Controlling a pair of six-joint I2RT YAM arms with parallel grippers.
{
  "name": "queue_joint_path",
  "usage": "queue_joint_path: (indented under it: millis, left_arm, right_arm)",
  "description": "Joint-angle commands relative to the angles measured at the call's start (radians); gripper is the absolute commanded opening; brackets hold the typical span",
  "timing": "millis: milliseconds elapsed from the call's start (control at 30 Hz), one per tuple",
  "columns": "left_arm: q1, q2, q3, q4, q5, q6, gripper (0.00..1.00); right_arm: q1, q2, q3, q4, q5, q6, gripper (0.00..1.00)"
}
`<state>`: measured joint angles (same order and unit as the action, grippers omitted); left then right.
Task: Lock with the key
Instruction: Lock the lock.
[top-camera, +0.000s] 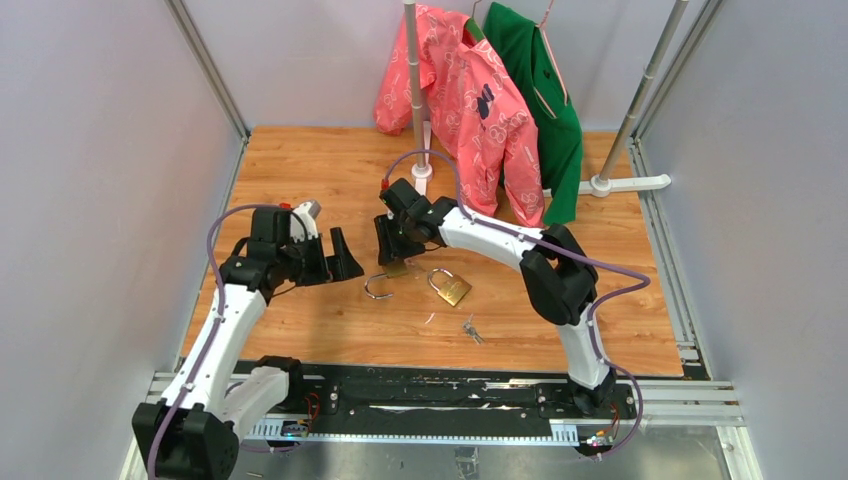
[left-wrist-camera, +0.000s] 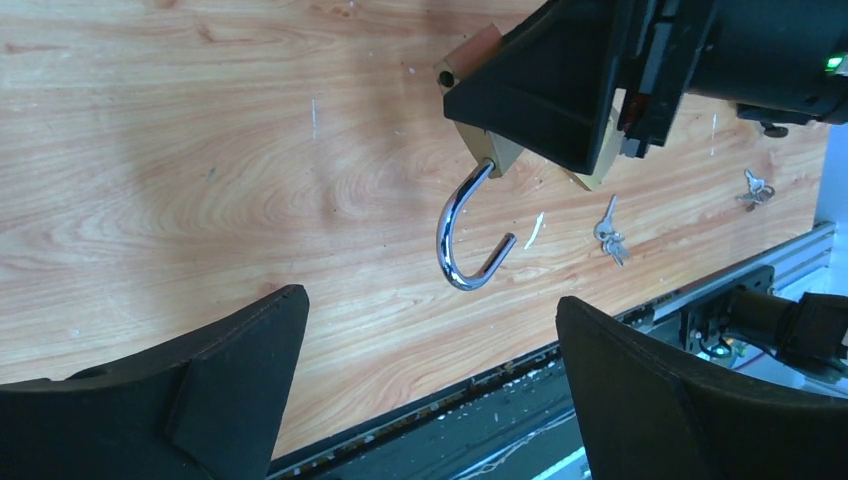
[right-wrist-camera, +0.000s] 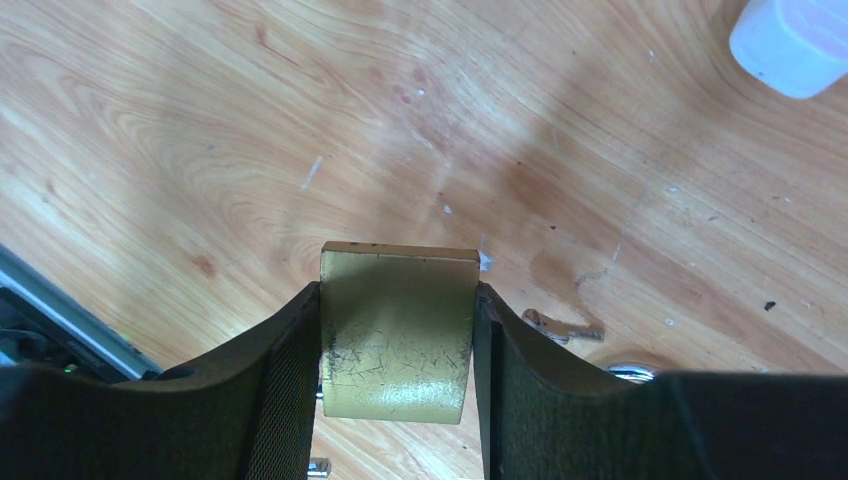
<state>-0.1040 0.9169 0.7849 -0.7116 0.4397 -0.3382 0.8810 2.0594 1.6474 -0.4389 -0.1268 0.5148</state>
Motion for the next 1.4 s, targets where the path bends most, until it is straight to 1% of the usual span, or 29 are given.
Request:
queue_joint_path:
  millis: [0,133,233,400,500,533,567,600,667,767,867,967,1000,1033,1067,1100,1133,1233,1300,1367]
  left_arm:
    - [-0.017,0.047,-0.027,0.019,0.040,-0.041,1.00]
    - [-0.039,0.071,-0.058,0.058,0.011,-0.064,0.99]
    - [-0.043,0.085,-0.082,0.138,0.044,-0.104,0.92]
    - [-0.050,0.149,-0.077,0.162,0.094,-0.104,0.79]
    - [-0.059,0.170,-0.077,0.173,0.105,-0.099,0.64]
    - [-0.060,0.172,-0.083,0.181,0.103,-0.103,0.57]
    - [-0.061,0.170,-0.092,0.191,0.100,-0.110,0.48]
    - [-0.062,0.165,-0.098,0.201,0.096,-0.119,0.42]
    - [-0.062,0.153,-0.101,0.214,0.081,-0.129,0.23]
    - [-0.062,0.136,-0.088,0.215,0.079,-0.118,0.00]
    - [-0.062,0.118,-0.054,0.195,0.098,-0.074,0.00]
    - [-0.062,0.073,0.014,0.152,0.095,-0.023,0.00]
    - [-0.062,0.050,0.038,0.135,0.084,-0.014,0.00]
    - [-0.062,0.034,0.062,0.124,0.079,-0.008,0.00]
    - [-0.062,0.023,0.086,0.116,0.075,-0.002,0.00]
    - [-0.062,0.015,0.113,0.106,0.079,0.001,0.00]
    - [-0.062,0.012,0.141,0.098,0.094,0.005,0.00]
    - [-0.062,0.023,0.225,0.081,0.154,0.028,0.00]
    - [-0.062,0.029,0.272,0.080,0.196,0.045,0.00]
    - [-0.062,0.031,0.311,0.092,0.236,0.068,0.00]
  right_arm:
    - [-0.006,-0.068,0.073,0.046,-0.057,0.057,0.00]
    - [-0.008,-0.075,0.077,0.052,-0.055,0.056,0.00]
    - [-0.008,-0.089,0.066,0.061,-0.058,0.067,0.00]
    - [-0.010,-0.100,0.068,0.066,-0.055,0.069,0.00]
    - [-0.010,-0.103,0.065,0.069,-0.061,0.075,0.00]
    - [-0.010,-0.104,0.064,0.072,-0.063,0.078,0.00]
    - [-0.010,-0.106,0.062,0.074,-0.067,0.080,0.00]
    - [-0.010,-0.107,0.060,0.075,-0.067,0.081,0.00]
    - [-0.009,-0.111,0.056,0.073,-0.068,0.080,0.00]
    - [-0.011,-0.122,0.049,0.072,-0.075,0.075,0.00]
    - [-0.016,-0.129,0.049,0.072,-0.121,0.076,0.00]
    - [-0.025,-0.147,0.057,0.061,-0.196,0.068,0.00]
    - [-0.030,-0.157,0.061,0.055,-0.220,0.062,0.09]
    - [-0.032,-0.170,0.064,0.042,-0.244,0.053,0.26]
    - [-0.033,-0.183,0.069,0.028,-0.254,0.042,0.39]
    - [-0.033,-0.202,0.075,0.012,-0.257,0.026,0.50]
    - [-0.033,-0.220,0.080,-0.008,-0.257,0.009,0.56]
    - [-0.040,-0.304,0.088,-0.057,-0.246,-0.046,0.64]
    - [-0.052,-0.377,0.071,-0.052,-0.257,-0.079,0.66]
    - [-0.077,-0.447,0.063,-0.028,-0.329,-0.115,0.67]
